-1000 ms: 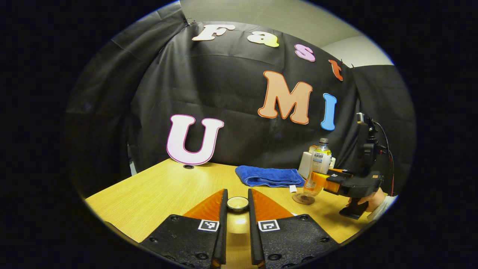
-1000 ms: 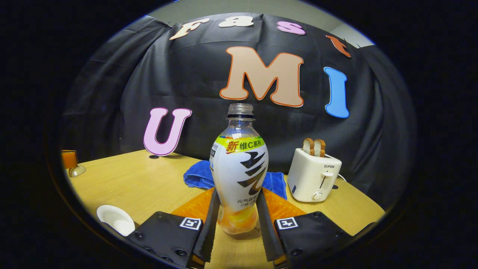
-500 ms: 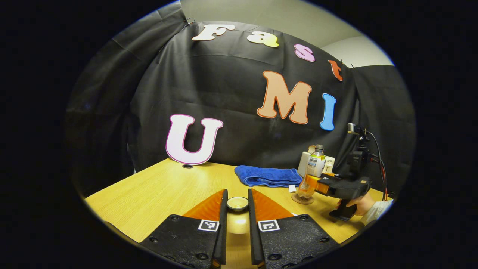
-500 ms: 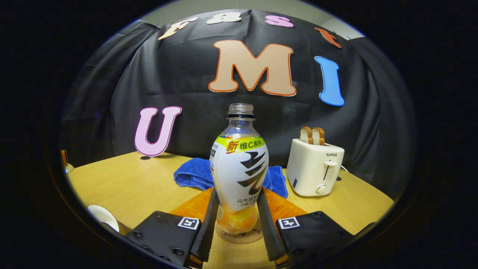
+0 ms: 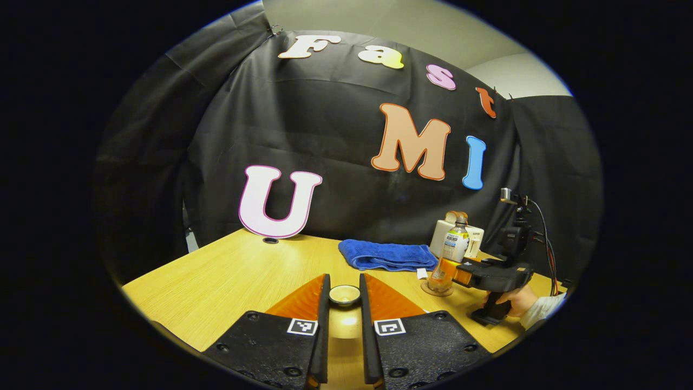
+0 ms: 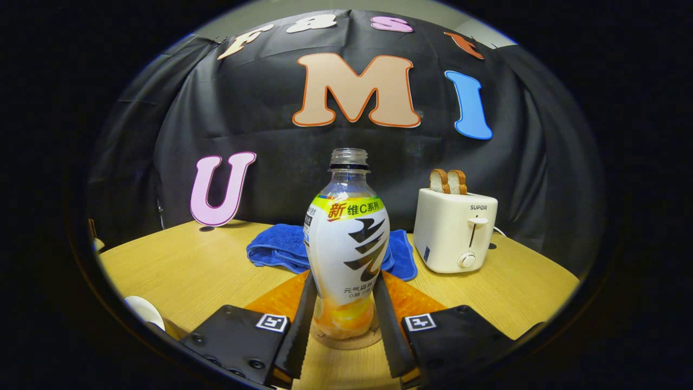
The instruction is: Open the teacup lid with one hand, grasp the water bottle and pour water into the teacup with the other hand; after pouring, place the water bottle on the coaster and then close the teacup lid.
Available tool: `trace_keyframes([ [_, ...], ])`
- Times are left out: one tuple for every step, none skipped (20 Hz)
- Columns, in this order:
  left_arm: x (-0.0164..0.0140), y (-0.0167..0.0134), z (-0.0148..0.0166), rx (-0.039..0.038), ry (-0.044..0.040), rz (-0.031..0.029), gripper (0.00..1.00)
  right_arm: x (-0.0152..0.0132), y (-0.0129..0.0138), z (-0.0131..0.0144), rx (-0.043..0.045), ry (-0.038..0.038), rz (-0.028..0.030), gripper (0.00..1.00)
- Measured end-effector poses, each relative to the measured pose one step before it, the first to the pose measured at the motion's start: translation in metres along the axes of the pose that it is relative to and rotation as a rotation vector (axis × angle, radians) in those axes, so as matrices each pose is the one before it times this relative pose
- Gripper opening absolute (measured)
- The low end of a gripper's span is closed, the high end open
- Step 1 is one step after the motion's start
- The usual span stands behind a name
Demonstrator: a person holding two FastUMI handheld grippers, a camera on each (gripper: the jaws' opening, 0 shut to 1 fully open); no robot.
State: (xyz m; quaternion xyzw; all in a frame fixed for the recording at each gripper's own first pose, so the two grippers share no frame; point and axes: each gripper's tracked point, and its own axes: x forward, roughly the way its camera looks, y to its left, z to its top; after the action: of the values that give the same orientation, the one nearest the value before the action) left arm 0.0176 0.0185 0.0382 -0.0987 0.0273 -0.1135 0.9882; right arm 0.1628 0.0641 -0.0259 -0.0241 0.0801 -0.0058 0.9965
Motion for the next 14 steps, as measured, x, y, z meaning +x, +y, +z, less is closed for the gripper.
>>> trace_keyframes([
  [0.00125, -0.00014, -0.00055, -0.00154, 0.00214, -0.00114, 0.23, -0.00033, 0.00049, -0.00041, 0.00168, -0.00134, 0.00123, 0.65],
  [0.00018, 0.00009, -0.00048, -0.00250, 0.00161, -0.00069, 0.23, 0.00036, 0.00023, -0.00001, -0.00079, 0.00096, -0.00113, 0.66],
  [-0.00026, -0.00056, -0.00074, -0.00230, 0.00194, -0.00145, 0.23, 0.00007, 0.00022, -0.00022, -0.00016, 0.00188, -0.00136, 0.66],
  [0.00014, -0.00090, -0.00070, -0.00213, 0.00207, -0.00042, 0.23, -0.00076, 0.00037, -0.00040, -0.00115, 0.00167, 0.00027, 0.69],
  [0.00054, 0.00039, -0.00017, -0.00238, 0.00007, 0.00043, 0.23, -0.00056, 0.00069, -0.00119, -0.00203, 0.00229, 0.00051, 0.72],
  [-0.00002, -0.00073, 0.00024, -0.00131, -0.00062, -0.00130, 0.23, -0.00097, -0.00018, -0.00104, -0.00068, 0.00233, 0.00037, 0.72],
  [0.00011, -0.00033, -0.00012, -0.00105, 0.00108, -0.00118, 0.23, -0.00101, -0.00009, -0.00124, -0.00093, 0.00149, 0.00042, 0.73],
  [0.00047, -0.00095, -0.00059, -0.00142, 0.00074, -0.00286, 0.24, 0.00004, -0.00034, -0.00105, -0.00188, -0.00295, -0.00164, 0.73],
  [-0.00028, -0.00073, -0.00109, -0.00259, 0.00087, -0.00231, 0.24, -0.00080, -0.00132, -0.00021, 0.00018, -0.00166, -0.00155, 0.76],
  [0.00035, -0.00103, -0.00105, -0.00330, 0.00260, -0.00249, 0.23, -0.00096, -0.00056, -0.00090, 0.00239, -0.00163, -0.00171, 0.79],
  [0.00082, -0.00190, -0.00086, -0.00304, 0.00315, -0.00497, 0.24, -0.00077, -0.00073, 0.00039, 0.00475, -0.00252, -0.00056, 0.76],
  [0.00041, -0.00197, -0.00213, -0.00350, 0.00552, -0.00529, 0.23, -0.00206, -0.00142, -0.00008, 0.00515, -0.00474, -0.00146, 0.75],
  [0.00093, -0.00184, -0.00199, -0.00385, 0.00462, -0.00714, 0.23, -0.00211, -0.00166, 0.00084, 0.00483, -0.00695, -0.00466, 0.75],
  [0.00056, -0.00217, -0.00150, -0.00426, 0.00406, -0.00588, 0.23, -0.00278, -0.00091, 0.00135, 0.00632, -0.00932, -0.00102, 0.83],
])
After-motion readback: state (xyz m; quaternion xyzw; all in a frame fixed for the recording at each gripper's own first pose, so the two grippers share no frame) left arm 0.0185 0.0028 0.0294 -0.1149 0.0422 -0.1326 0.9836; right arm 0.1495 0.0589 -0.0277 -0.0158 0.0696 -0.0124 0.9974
